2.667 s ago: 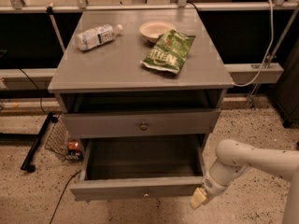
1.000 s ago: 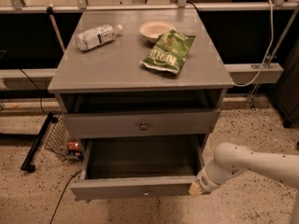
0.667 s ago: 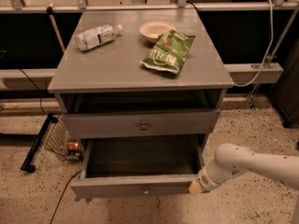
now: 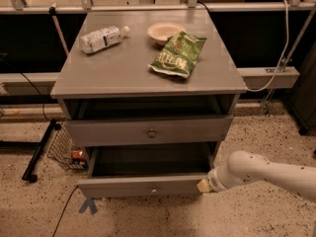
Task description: Close middle drawer
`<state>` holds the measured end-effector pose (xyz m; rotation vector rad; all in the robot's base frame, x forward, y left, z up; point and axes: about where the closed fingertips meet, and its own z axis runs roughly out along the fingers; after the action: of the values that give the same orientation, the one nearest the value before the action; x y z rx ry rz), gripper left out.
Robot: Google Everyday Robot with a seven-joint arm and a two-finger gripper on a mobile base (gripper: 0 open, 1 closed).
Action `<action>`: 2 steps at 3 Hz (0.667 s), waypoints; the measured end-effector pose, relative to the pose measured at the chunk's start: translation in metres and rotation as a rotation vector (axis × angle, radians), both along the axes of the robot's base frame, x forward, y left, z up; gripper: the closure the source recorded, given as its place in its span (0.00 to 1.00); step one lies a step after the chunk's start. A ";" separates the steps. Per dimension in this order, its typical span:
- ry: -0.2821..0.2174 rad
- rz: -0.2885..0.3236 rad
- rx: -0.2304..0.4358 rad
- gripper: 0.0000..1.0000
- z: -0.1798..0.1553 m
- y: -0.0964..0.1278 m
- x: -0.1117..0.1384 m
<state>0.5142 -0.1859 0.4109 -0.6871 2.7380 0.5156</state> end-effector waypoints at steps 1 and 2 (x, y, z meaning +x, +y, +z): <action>-0.088 -0.028 0.021 1.00 0.005 0.004 0.025; -0.088 -0.027 0.021 1.00 0.005 0.004 0.025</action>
Offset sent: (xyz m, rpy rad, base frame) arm 0.0184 0.0029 0.0034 0.0153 -0.0634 -0.0196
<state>0.5396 -0.1817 0.4157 -0.6505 2.6531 0.4950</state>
